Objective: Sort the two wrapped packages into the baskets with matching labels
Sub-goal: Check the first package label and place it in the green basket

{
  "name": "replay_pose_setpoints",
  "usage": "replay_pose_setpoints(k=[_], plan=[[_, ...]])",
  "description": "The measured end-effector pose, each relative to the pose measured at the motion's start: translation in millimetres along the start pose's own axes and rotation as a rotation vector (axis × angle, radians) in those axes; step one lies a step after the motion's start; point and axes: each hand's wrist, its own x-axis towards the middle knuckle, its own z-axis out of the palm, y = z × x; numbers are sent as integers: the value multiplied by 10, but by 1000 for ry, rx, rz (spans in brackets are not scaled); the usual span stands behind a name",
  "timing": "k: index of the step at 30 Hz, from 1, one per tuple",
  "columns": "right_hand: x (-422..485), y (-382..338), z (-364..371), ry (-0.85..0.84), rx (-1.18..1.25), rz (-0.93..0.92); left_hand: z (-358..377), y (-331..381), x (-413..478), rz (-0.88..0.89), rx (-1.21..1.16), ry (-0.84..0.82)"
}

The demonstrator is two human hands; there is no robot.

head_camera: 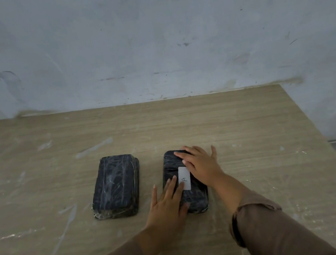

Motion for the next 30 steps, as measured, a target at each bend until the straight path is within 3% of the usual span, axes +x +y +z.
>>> replay_pose_setpoints(k=[6, 10, 15, 21, 25, 30], plan=[[-426, 152, 137, 216, -65, 309, -76, -149, 266, -118, 11, 2], [-821, 76, 361, 346, 46, 437, -65, -178, 401, -55, -93, 0], [-769, 21, 302, 494, 193, 411, 66, -155, 379, -42, -138, 44], [-545, 55, 124, 368, 470, 363, 207, -163, 269, -41, -207, 135], [-541, -23, 130, 385, 558, 302, 185, -180, 246, -52, -310, 166], [-462, -85, 78, 400, 601, 349, -46, -170, 254, -95, -325, -15]])
